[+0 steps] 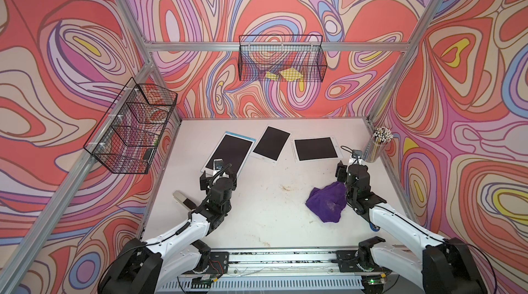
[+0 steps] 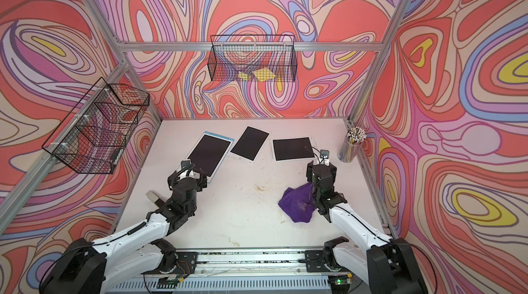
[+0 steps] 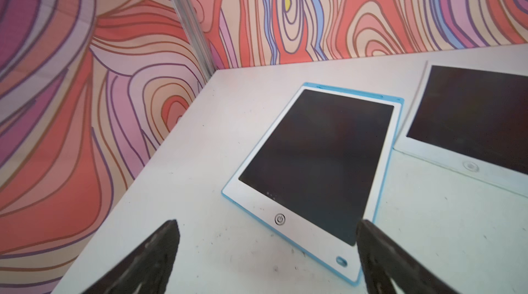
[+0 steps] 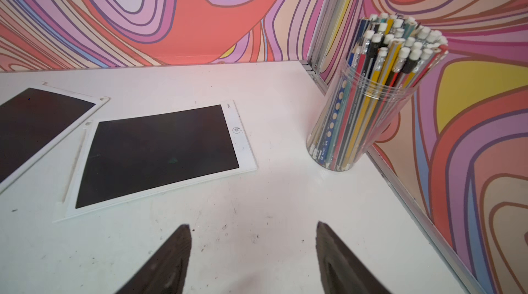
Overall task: Wipe the drawing tablet
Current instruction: Reset both arms
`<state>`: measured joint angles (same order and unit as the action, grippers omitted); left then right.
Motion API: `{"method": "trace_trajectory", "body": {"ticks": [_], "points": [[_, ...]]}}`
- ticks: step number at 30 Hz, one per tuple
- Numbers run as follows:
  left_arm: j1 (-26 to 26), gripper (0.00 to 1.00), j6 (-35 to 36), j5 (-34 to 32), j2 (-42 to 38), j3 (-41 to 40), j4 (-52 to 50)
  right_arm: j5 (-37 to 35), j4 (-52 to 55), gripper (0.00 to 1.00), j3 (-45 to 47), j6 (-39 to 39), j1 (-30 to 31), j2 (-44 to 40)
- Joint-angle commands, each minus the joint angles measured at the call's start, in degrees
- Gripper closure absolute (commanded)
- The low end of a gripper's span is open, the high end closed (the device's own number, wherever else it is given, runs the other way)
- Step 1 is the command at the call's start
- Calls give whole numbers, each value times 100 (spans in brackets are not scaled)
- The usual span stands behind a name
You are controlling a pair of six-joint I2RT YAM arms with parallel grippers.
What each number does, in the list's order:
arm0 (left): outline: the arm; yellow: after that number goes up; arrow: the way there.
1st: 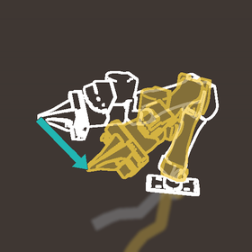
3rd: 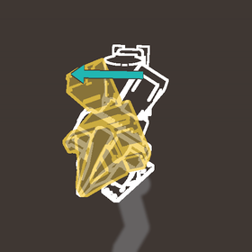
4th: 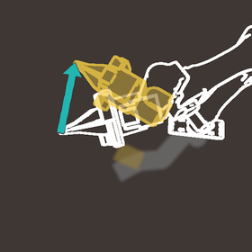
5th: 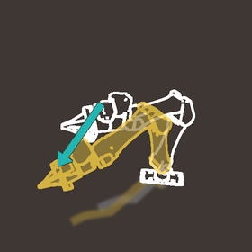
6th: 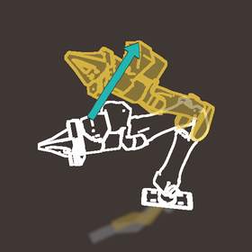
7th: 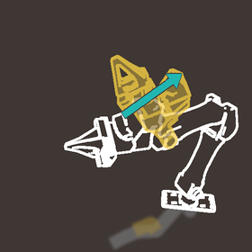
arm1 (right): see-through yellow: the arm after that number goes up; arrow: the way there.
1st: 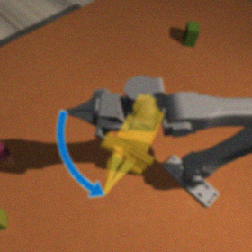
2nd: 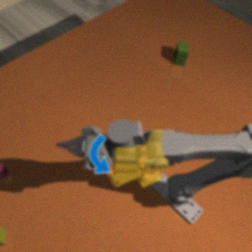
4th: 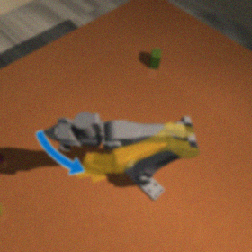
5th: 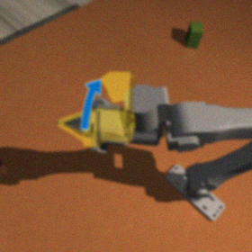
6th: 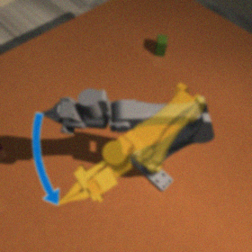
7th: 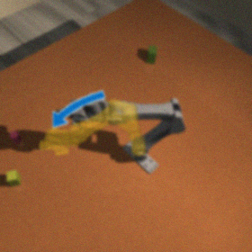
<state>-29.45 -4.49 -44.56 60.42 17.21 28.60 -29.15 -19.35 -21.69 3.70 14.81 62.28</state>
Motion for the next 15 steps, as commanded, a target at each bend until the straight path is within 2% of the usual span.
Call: {"method": "trace_trajectory", "body": {"ticks": [1,4,7,8,9,10,11,13,14,15], "points": [[64,1,768,-342,188,31,1161,-146,-3192,26,579,-876,-29,768],[235,1,815,0,334,-147,1525,124,-4892,24,557,-1148,-127,2190],[775,1,431,492,645,-657,2489,97,-5486,21,400,-1050,-193,3297],[1031,1,233,781,781,-866,2806,129,-6095,20,490,-1088,-263,3647],[1237,1,69,968,936,-972,3019,129,-6279,18,606,-1008,-270,3645],[1411,1,-67,1004,1145,-1062,3394,320,-5998,17,639,-823,-363,3482],[1442,1,-19,994,1285,-1098,3689,531,-5939,11,640,-711,-498,3464],[1443,1,-108,1098,1147,-864,3009,1044,-5835,9,598,-544,-773,3579],[1443,1,84,1282,999,-720,2533,1120,-5906,2,514,-495,-866,3755],[1442,1,467,1577,916,-656,2354,1071,-5967,2,497,-515,-870,3795]]}}
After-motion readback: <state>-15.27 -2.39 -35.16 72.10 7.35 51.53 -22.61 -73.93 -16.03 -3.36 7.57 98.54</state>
